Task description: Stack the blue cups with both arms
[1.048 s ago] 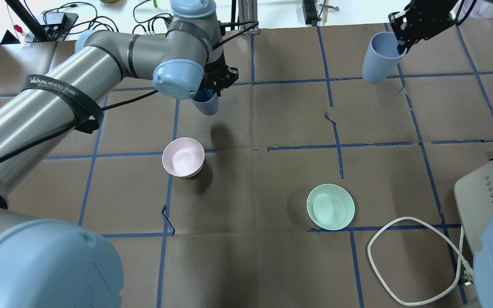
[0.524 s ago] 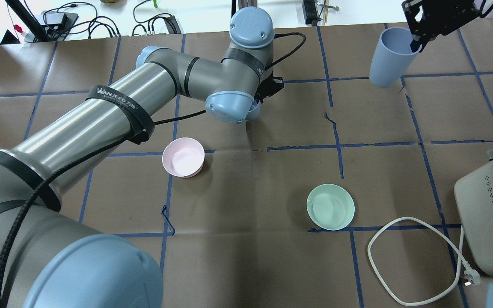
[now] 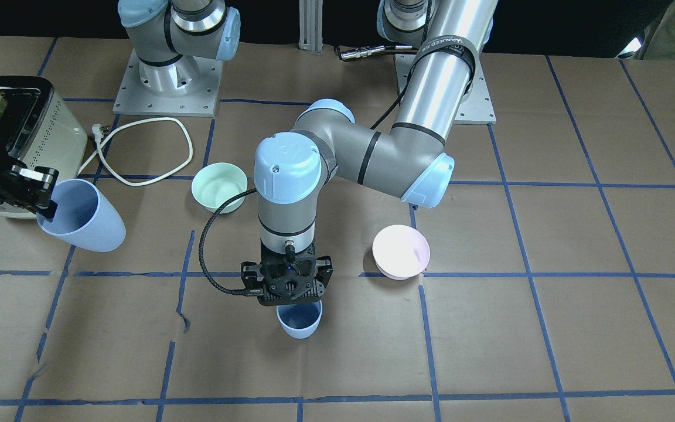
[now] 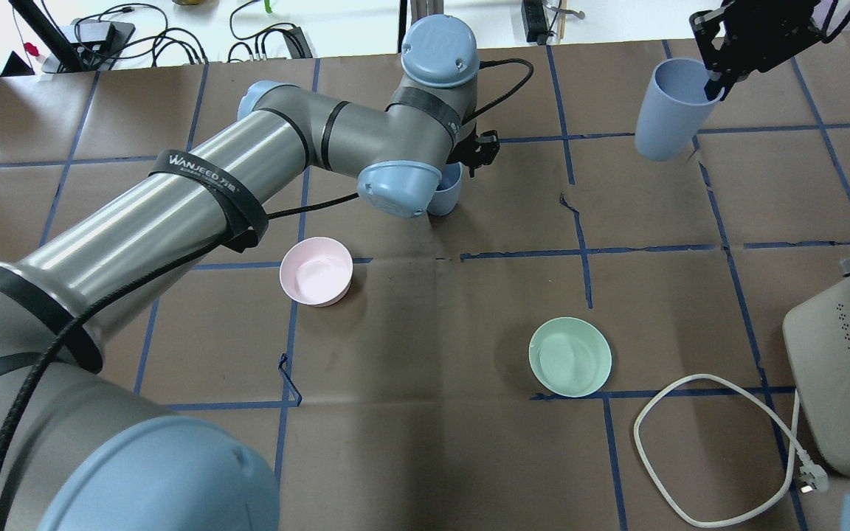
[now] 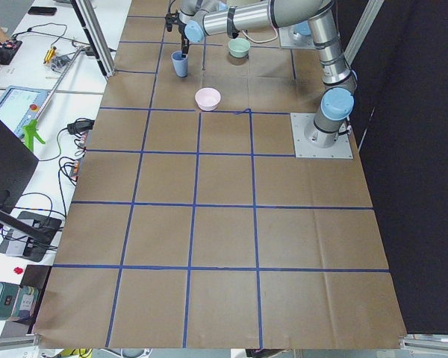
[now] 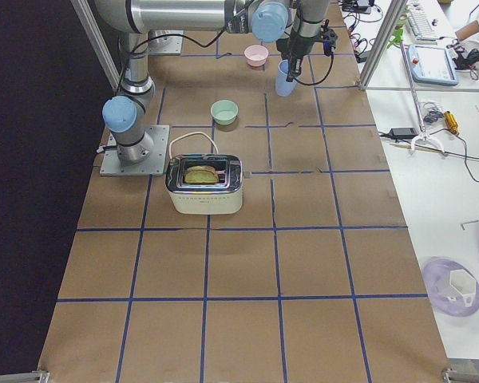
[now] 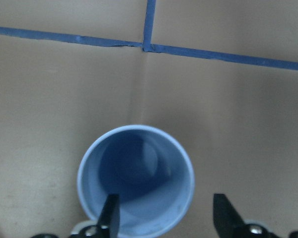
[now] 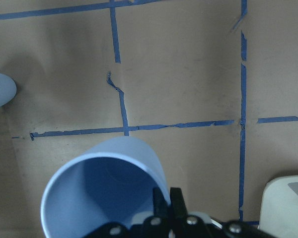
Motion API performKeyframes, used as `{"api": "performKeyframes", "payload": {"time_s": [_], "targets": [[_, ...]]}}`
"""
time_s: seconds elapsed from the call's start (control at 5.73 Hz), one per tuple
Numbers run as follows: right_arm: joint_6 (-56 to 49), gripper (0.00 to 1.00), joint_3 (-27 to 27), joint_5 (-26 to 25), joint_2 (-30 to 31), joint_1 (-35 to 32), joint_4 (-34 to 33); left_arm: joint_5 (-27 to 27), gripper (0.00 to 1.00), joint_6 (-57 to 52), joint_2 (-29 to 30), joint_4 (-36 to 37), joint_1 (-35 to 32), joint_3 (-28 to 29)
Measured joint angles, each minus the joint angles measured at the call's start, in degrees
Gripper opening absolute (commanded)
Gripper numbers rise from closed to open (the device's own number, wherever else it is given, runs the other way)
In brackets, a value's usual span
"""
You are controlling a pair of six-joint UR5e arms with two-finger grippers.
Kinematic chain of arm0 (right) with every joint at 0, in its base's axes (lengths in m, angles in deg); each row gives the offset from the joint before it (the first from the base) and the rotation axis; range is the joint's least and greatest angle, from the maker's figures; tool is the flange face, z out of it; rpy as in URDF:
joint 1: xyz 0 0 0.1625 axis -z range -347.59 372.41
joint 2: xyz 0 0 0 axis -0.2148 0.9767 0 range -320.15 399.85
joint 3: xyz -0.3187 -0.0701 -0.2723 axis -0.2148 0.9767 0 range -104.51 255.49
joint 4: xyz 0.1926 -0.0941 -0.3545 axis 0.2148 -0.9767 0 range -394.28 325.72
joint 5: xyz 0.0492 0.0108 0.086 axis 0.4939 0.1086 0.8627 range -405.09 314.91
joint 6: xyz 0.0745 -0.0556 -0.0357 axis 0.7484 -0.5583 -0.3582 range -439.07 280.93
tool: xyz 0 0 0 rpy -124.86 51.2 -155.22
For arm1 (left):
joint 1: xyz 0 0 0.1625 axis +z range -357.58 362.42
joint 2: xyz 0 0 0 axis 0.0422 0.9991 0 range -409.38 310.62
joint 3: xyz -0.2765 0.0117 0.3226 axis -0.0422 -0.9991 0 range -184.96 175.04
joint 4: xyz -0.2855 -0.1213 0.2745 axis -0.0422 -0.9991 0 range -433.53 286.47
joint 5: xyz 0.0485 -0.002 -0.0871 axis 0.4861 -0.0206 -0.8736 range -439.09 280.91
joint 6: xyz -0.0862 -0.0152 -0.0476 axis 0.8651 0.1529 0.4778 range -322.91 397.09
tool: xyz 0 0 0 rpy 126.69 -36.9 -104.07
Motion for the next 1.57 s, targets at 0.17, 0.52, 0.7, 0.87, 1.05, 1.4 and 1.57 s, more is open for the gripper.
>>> {"api": "performKeyframes", "payload": {"time_s": [0.17, 0.52, 0.7, 0.87, 1.05, 1.4, 1.57], "targets": [[0.0, 0.09, 0.2, 0.1, 0.0, 0.0, -0.3, -0.1, 0.99, -0.8, -3.4, -4.9, 0.6, 0.6], [1.2, 0.09, 0.8, 0.5, -0.3, -0.6, -2.2, -3.3, 0.99, -9.5, -14.7, -20.0, 7.0, 0.7], [4.0, 0.09, 2.5, 0.6, -1.3, -2.4, -3.0, -3.9, 0.99, -17.2, -21.7, -29.3, 12.1, -0.1], [9.5, 0.09, 6.1, 0.6, -4.1, -6.2, -3.5, -3.9, 0.99, -21.9, -27.4, -35.7, 16.7, -1.3], [16.7, 0.08, 11.2, 0.6, -8.2, -11.5, -3.8, -3.8, 0.99, -23.9, -30.3, -39.0, 20.1, -2.0], [30.6, 0.08, 17.3, 0.6, -13.5, -21.8, -4.7, -3.8, 0.99, -24.9, -30.9, -40.2, 22.0, -2.5], [34.6, 0.08, 17.9, 0.5, -14.6, -24.9, -5.7, -3.8, 0.99, -25.2, -31.5, -40.1, 22.1, -3.3]]}}
